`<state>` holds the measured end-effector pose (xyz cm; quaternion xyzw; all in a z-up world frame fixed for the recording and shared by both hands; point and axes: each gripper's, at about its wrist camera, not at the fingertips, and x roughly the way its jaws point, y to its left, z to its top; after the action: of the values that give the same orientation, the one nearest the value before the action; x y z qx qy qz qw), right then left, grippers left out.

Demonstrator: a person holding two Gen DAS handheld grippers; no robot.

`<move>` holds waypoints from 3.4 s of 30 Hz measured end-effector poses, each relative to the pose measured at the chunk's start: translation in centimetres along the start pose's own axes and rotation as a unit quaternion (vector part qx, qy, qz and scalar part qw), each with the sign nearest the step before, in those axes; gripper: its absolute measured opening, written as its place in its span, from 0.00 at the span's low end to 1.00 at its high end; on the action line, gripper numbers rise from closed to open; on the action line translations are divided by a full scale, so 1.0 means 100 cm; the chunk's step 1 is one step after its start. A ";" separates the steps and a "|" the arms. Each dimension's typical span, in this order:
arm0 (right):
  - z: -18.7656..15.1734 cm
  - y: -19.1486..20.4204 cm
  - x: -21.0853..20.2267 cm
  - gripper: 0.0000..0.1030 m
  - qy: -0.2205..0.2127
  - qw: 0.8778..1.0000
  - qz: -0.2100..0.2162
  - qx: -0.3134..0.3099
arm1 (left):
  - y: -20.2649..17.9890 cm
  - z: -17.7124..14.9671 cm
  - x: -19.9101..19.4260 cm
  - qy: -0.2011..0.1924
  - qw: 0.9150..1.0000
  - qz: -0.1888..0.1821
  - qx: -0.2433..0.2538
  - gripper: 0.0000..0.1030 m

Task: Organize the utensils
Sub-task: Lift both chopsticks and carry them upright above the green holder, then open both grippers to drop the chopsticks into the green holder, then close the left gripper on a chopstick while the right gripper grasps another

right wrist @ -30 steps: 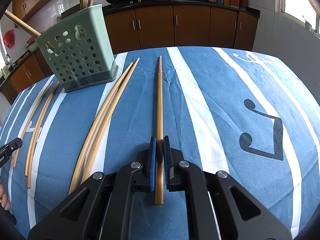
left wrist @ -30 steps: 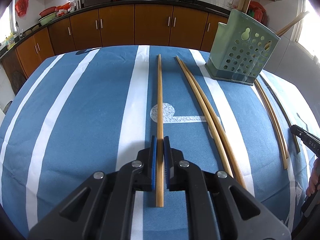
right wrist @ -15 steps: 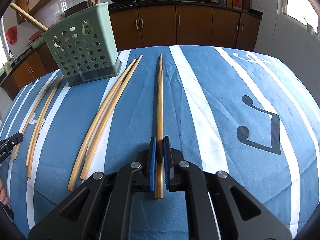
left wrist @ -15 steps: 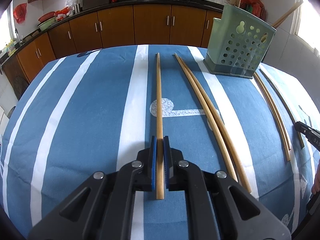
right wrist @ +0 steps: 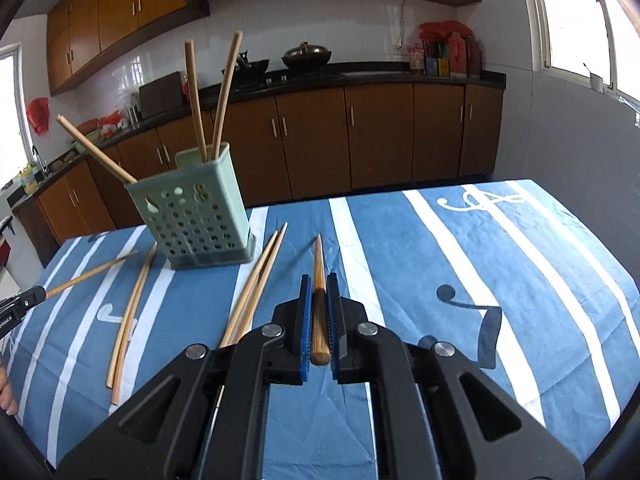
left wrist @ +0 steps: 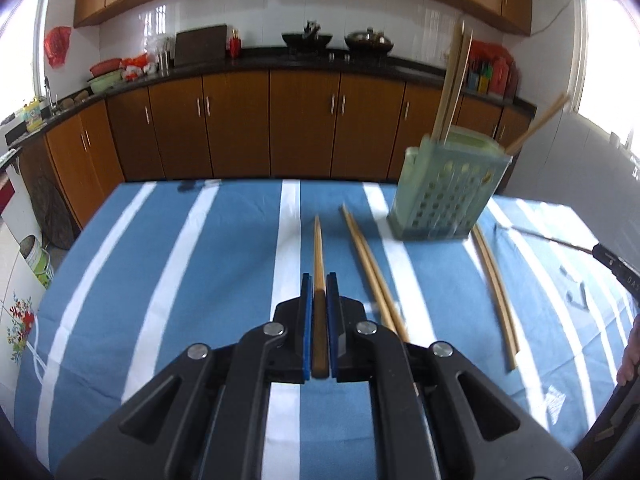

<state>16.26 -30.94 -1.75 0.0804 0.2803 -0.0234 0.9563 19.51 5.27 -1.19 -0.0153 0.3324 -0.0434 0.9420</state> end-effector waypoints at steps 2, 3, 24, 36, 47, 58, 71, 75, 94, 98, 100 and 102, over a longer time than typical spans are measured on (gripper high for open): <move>0.007 -0.001 -0.007 0.08 -0.015 1.000 0.004 0.007 | 0.001 0.011 -0.013 -0.024 1.000 -0.001 -0.008 0.07; 0.010 -0.003 -0.010 0.08 -0.021 1.000 0.006 0.010 | 0.002 0.016 -0.017 -0.032 0.999 -0.002 -0.011 0.07; 0.053 0.003 -0.032 0.07 -0.064 0.997 0.028 0.013 | -0.014 0.064 -0.053 -0.081 0.996 -0.043 -0.001 0.07; 0.121 0.042 -0.075 0.07 -0.150 0.983 0.106 0.005 | -0.080 0.124 -0.090 -0.150 0.983 -0.098 0.045 0.07; 0.175 0.071 -0.044 0.08 -0.237 0.966 0.102 0.031 | -0.112 0.204 -0.068 -0.242 0.967 -0.074 -0.017 0.07; 0.165 0.083 0.018 0.08 -0.222 0.971 0.086 0.025 | -0.107 0.212 -0.010 -0.257 0.964 -0.051 -0.042 0.07; 0.147 0.080 0.034 0.08 -0.157 0.983 0.084 0.031 | -0.097 0.193 0.026 -0.187 0.980 -0.046 -0.041 0.12; 0.151 0.072 0.024 0.10 -0.151 0.985 0.075 0.040 | -0.095 0.194 0.012 -0.190 0.980 -0.040 -0.039 0.19; 0.023 -0.006 0.014 0.26 0.025 0.998 -0.006 0.051 | -0.006 0.060 -0.045 -0.095 0.994 0.016 -0.046 0.30; -0.012 0.009 0.050 0.26 0.098 0.993 0.020 0.055 | 0.013 0.020 -0.005 -0.019 0.998 0.026 -0.054 0.30; -0.021 0.023 0.063 0.26 0.123 0.991 0.038 0.048 | 0.018 0.008 0.007 0.002 0.998 0.029 -0.056 0.30; -0.031 0.042 0.076 0.26 0.139 0.989 0.046 0.030 | 0.019 -0.003 0.017 0.020 0.998 0.026 -0.054 0.30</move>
<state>21.34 -26.32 -7.84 0.1246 0.4060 0.0231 0.9050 20.80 7.00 -2.62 -0.0571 0.3529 -0.0008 0.9339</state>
